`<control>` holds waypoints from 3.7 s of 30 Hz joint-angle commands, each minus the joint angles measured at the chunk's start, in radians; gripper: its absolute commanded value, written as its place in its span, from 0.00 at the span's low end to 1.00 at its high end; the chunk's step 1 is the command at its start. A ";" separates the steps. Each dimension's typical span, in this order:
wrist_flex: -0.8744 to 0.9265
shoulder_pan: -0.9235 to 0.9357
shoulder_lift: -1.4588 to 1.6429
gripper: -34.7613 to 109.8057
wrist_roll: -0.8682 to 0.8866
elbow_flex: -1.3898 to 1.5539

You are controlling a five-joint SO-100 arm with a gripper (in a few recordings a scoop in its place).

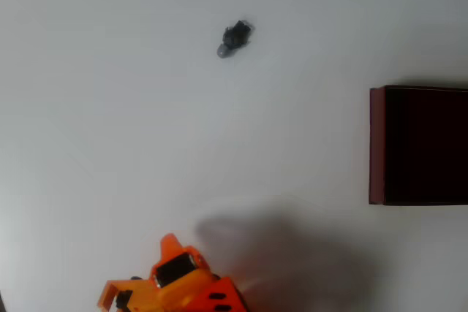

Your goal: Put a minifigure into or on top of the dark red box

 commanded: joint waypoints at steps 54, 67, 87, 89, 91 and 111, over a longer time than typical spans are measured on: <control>-0.097 0.339 -1.298 0.38 2.247 -0.854; 0.087 0.426 -1.793 0.41 2.284 -1.390; 0.252 0.428 -2.255 0.40 2.230 -1.997; 0.272 0.433 -2.298 0.40 2.229 -2.059; 0.325 0.439 -2.359 0.40 2.221 -2.157; 0.480 0.443 -2.829 0.40 2.181 -2.861</control>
